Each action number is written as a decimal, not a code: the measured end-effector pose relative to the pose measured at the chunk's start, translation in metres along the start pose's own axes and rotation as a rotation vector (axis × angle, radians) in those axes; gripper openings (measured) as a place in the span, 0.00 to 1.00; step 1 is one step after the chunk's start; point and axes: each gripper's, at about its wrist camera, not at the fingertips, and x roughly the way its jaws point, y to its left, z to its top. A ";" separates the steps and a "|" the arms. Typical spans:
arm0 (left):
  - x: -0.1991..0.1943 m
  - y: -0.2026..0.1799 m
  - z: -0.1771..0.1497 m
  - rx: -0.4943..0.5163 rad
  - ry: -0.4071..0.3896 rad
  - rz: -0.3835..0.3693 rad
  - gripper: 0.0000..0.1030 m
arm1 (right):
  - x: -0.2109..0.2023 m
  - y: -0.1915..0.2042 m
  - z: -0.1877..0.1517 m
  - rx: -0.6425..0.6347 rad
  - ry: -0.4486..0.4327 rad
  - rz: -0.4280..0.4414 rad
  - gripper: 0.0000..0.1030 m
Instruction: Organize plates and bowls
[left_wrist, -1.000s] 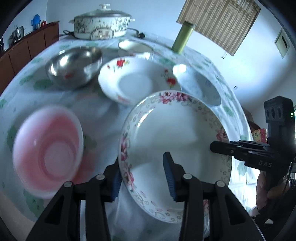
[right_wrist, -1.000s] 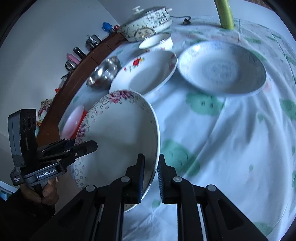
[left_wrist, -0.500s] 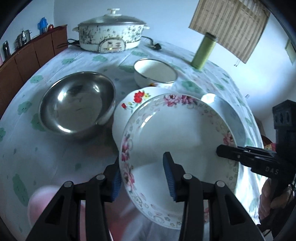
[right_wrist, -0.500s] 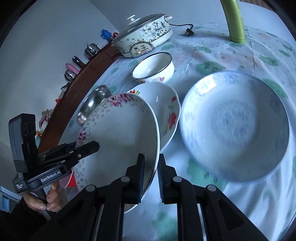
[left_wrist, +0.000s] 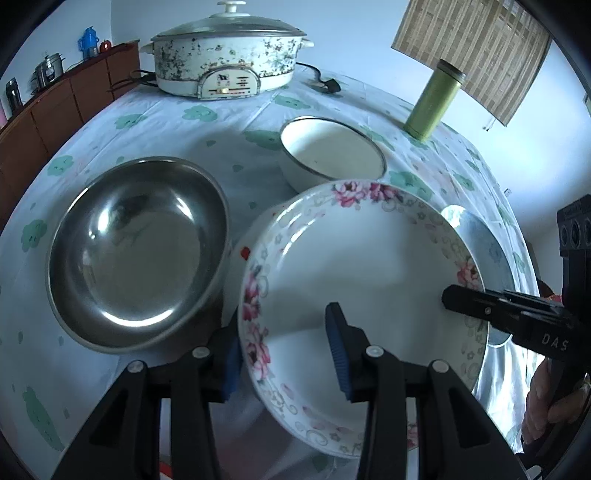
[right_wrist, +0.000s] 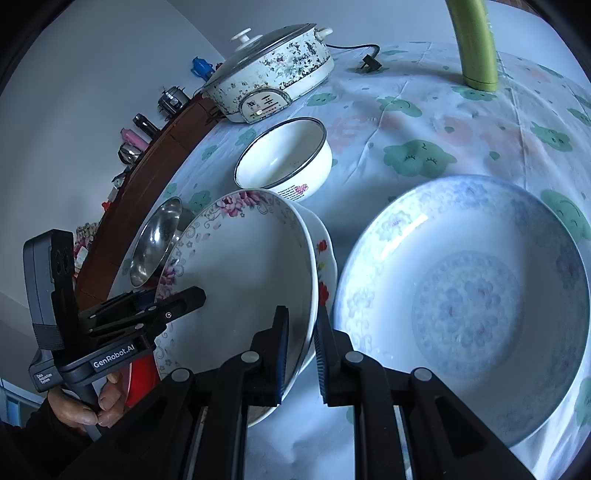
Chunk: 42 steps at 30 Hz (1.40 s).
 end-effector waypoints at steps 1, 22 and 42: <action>0.000 0.001 0.001 0.001 0.001 0.000 0.38 | 0.002 0.001 0.003 -0.006 0.005 -0.005 0.15; 0.000 -0.012 -0.001 0.015 0.037 0.035 0.57 | 0.005 -0.002 0.007 0.007 0.111 0.042 0.15; 0.017 -0.017 0.018 -0.035 0.137 0.070 0.61 | 0.015 0.001 0.029 0.024 0.223 -0.065 0.15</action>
